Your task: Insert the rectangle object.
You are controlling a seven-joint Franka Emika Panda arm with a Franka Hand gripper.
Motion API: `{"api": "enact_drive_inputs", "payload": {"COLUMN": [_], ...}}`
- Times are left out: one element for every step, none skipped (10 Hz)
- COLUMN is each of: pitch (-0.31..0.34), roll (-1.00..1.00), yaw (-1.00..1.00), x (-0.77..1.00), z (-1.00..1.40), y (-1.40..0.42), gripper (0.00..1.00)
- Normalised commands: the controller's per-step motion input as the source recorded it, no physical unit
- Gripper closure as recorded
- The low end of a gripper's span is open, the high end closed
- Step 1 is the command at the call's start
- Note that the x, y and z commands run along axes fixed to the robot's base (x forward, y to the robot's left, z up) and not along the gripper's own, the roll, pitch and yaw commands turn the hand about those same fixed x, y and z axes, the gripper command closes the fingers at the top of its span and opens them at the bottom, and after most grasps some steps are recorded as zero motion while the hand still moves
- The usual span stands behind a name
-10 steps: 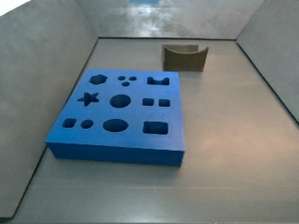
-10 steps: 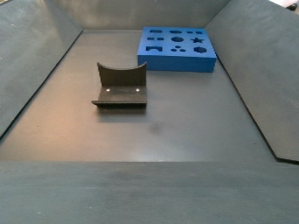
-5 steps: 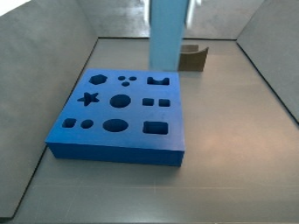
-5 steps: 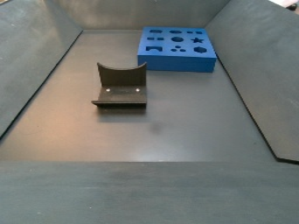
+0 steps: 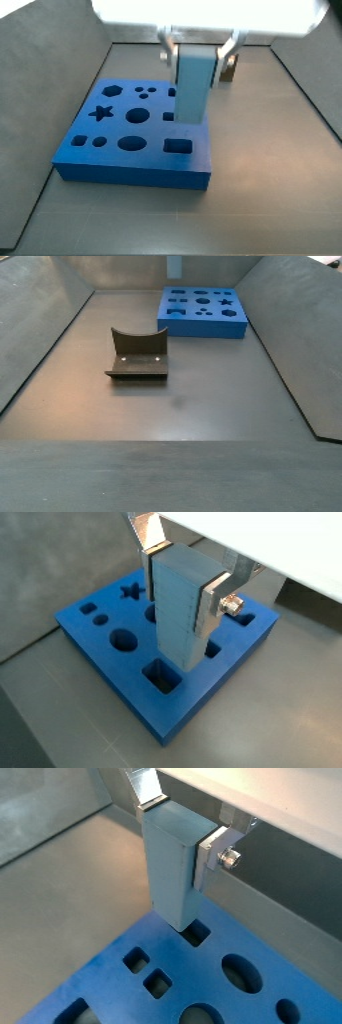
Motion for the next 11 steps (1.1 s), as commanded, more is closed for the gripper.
{"api": "enact_drive_inputs", "payload": {"pitch": [-0.079,-0.127,-0.137,-0.107,-0.05,-0.053,-0.031,-0.027,-0.009,0.0,0.0], "roll": [0.0,-0.01,0.0,0.0,0.01,0.05,0.07,0.12,0.12,0.04,0.08], "yaw": [0.0,0.0,0.0,0.0,0.0,0.0,0.01,0.04,0.06,0.0,-0.06], "x": [0.0,-0.04,-0.13,-0.04,0.0,-0.04,-0.03,-0.01,-0.01,0.03,0.0], "z": [-0.43,-0.38,-0.33,-0.21,-0.15,-0.15,-0.21,-0.37,-0.34,-0.33,-0.42], "y": [-0.02,-0.03,-0.12,-0.17,-0.13,-0.16,-0.08,-0.15,-0.06,0.0,0.0], "gripper": [1.0,1.0,1.0,1.0,1.0,1.0,1.0,1.0,1.0,1.0,1.0]}}
